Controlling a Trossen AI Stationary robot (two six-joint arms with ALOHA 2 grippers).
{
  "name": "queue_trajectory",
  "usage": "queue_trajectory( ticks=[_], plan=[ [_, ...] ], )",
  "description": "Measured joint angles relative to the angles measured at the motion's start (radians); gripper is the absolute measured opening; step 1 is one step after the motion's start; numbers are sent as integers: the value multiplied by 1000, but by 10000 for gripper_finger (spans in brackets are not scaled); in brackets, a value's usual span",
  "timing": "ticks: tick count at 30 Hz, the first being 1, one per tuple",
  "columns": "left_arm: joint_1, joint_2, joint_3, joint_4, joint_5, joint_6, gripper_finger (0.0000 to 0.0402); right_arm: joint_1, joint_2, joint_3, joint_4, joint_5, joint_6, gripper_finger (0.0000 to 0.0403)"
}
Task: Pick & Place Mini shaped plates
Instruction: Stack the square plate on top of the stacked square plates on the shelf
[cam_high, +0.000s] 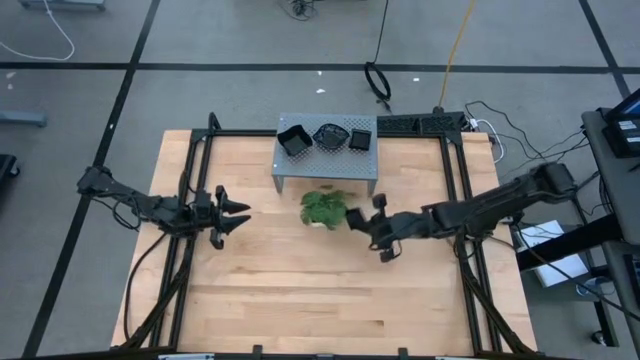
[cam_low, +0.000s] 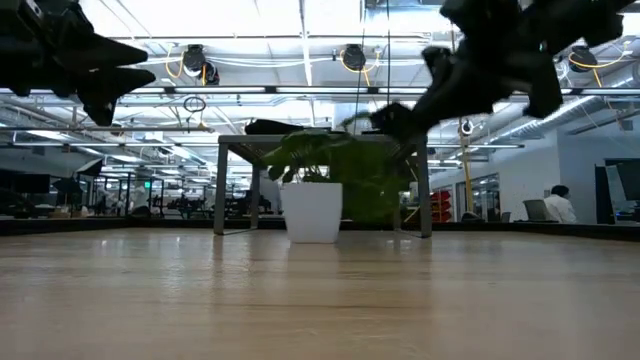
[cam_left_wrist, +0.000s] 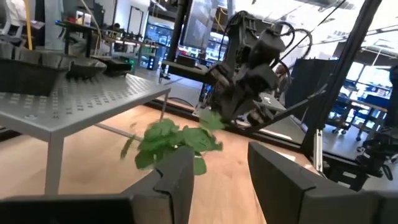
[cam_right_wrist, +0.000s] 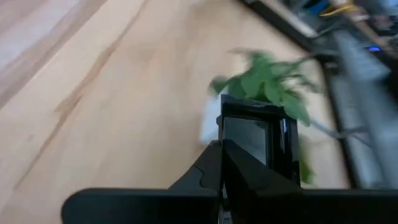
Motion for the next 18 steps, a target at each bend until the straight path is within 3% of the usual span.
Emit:
queue_trajectory(
  ticks=[11,15,18],
  plan=[
    [0,-1,2,-25,-1,113,152,-28,-199,1,36,175,79,0],
    [0,-1,2,-42,-1,109,152,-83,-215,1,96,299,91,0],
    [0,-1,2,-44,0,108,152,-154,-214,5,109,316,139,0]
  ],
)
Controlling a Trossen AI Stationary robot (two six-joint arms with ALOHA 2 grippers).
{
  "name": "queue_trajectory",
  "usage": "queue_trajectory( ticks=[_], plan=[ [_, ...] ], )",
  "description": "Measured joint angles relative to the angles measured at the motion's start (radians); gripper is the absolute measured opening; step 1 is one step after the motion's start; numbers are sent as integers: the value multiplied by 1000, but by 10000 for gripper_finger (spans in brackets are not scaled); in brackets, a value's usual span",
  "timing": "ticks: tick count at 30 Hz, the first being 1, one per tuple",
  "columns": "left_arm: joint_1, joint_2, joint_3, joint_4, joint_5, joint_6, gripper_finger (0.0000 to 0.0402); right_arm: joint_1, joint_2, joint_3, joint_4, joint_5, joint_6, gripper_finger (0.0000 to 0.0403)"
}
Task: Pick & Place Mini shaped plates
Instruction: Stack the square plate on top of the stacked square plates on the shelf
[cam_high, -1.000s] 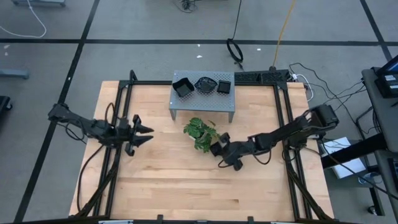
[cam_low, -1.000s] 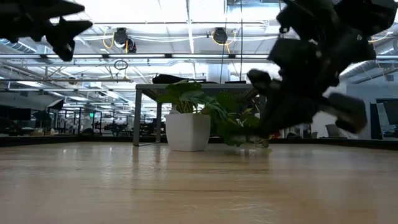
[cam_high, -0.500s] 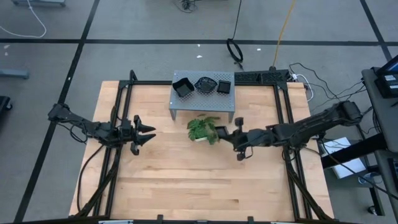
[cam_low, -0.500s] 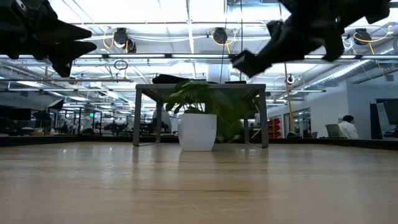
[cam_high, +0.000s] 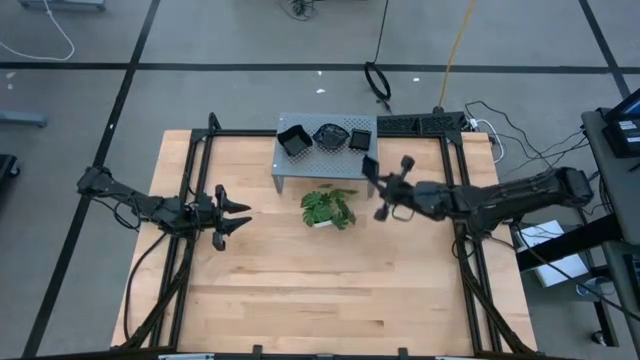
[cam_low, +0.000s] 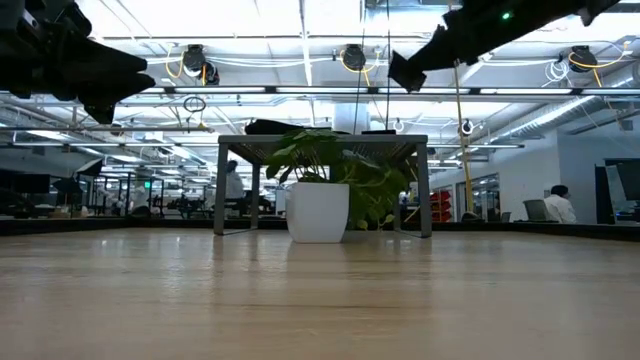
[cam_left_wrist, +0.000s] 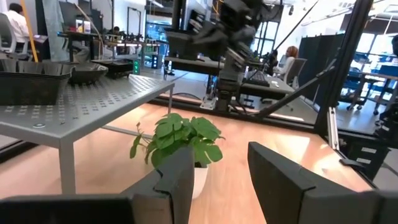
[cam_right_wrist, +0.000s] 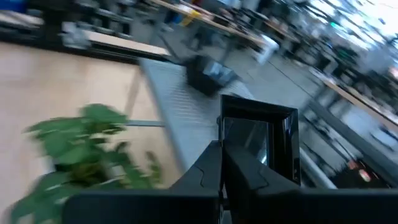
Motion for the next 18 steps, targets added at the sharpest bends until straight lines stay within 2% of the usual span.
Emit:
queue_trajectory(
  ticks=[8,12,18],
  plan=[
    [0,0,0,-3,0,31,152,-209,39,138,-157,-28,13,0],
    [0,0,1,-3,0,69,152,-318,61,195,-239,-147,-44,0],
    [0,0,1,-3,0,104,152,-461,117,229,-230,-349,-158,0]
  ],
)
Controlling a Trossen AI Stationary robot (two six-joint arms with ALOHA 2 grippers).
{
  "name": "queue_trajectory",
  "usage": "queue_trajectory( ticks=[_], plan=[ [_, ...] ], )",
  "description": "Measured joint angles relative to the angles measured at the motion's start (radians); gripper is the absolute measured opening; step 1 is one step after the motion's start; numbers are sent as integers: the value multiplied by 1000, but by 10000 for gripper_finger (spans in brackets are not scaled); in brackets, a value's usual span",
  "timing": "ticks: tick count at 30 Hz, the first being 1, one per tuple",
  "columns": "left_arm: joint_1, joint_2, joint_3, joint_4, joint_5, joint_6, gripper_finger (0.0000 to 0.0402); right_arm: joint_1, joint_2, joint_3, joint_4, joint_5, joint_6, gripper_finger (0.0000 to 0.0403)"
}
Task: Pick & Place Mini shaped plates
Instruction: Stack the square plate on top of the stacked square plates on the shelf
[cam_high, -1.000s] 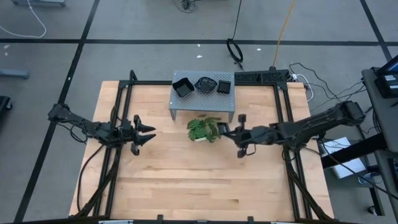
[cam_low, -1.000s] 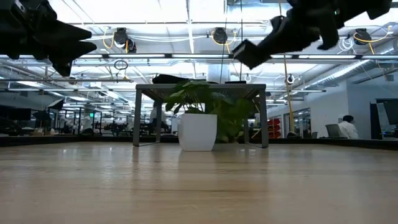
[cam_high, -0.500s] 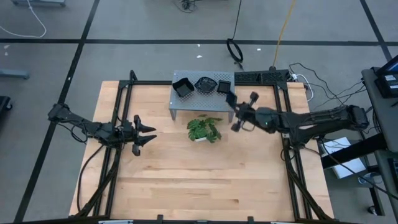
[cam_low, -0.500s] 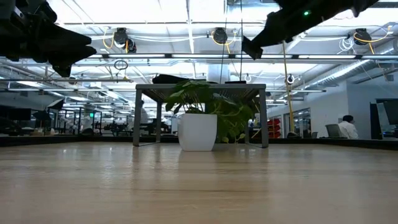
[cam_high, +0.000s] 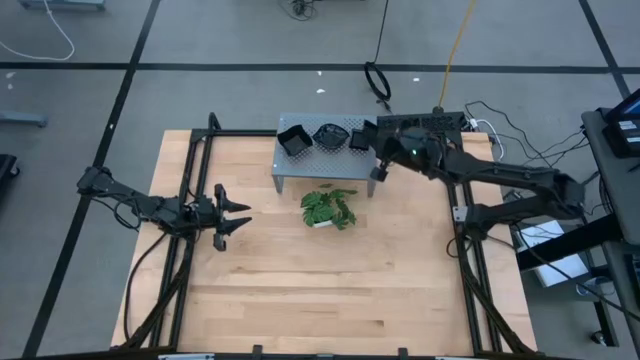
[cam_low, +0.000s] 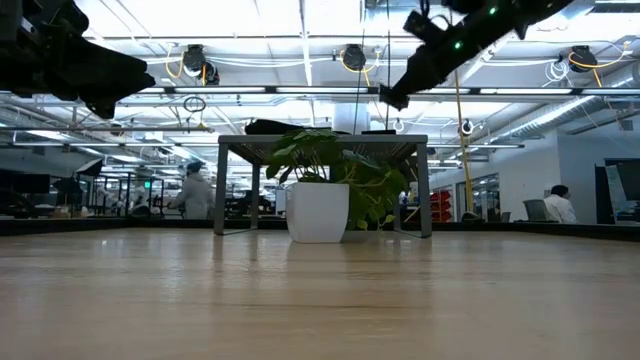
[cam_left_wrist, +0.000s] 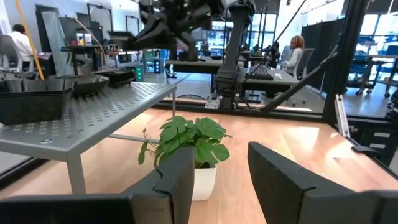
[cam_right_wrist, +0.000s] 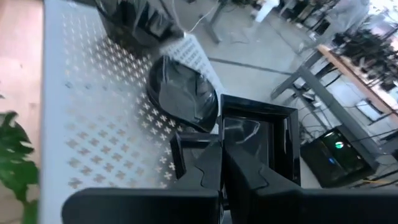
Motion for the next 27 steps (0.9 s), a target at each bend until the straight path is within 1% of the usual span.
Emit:
queue_trajectory(
  ticks=[4,7,16,27],
  plan=[
    [0,0,0,0,0,-5,152,-65,49,3,2,-86,-4,0],
    [0,0,0,0,0,-5,152,-82,80,3,1,-115,-12,0],
    [0,0,0,0,0,7,152,-83,121,3,89,-116,-7,0],
    [0,0,0,1,0,4,152,-83,121,3,74,-115,43,0]
  ],
)
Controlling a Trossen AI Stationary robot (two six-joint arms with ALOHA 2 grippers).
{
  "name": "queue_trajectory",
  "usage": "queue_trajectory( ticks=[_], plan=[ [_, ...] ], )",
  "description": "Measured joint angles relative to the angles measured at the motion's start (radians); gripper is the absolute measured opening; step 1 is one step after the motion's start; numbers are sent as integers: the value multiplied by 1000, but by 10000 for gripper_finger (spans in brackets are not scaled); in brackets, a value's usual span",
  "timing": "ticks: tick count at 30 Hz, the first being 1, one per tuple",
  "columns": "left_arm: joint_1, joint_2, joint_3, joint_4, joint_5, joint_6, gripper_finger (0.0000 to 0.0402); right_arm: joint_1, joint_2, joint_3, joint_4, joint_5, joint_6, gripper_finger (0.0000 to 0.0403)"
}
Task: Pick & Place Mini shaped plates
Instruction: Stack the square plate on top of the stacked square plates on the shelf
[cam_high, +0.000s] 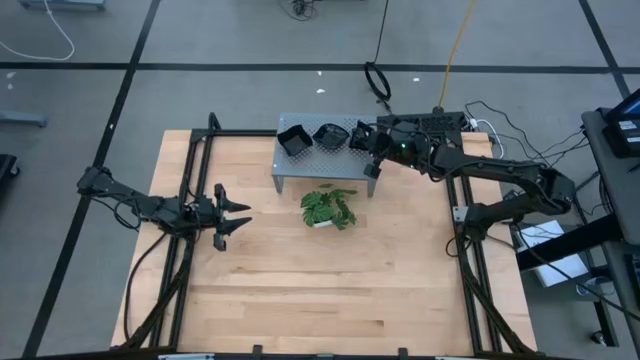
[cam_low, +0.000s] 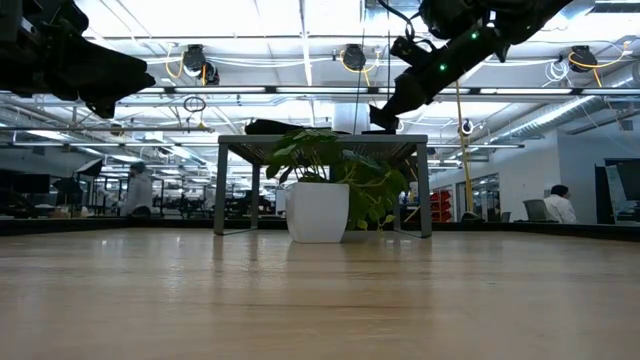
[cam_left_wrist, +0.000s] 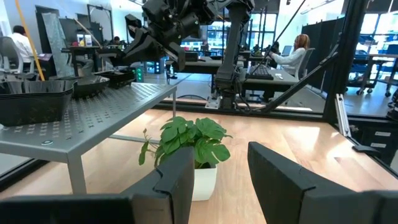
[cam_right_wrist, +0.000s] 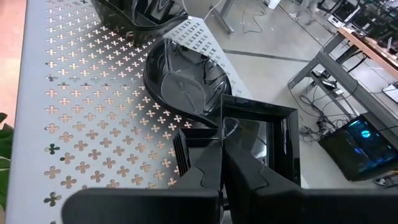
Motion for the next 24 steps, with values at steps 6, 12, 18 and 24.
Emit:
queue_trajectory(
  ticks=[6,12,18,24],
  plan=[
    [0,0,0,0,0,1,152,-2,0,0,0,0,16,0],
    [0,0,0,0,-1,1,152,0,20,-2,3,0,27,0],
    [0,0,0,0,-1,2,152,0,32,-2,33,1,10,0],
    [0,0,0,0,-1,4,152,0,31,-1,36,0,8,5]
  ],
)
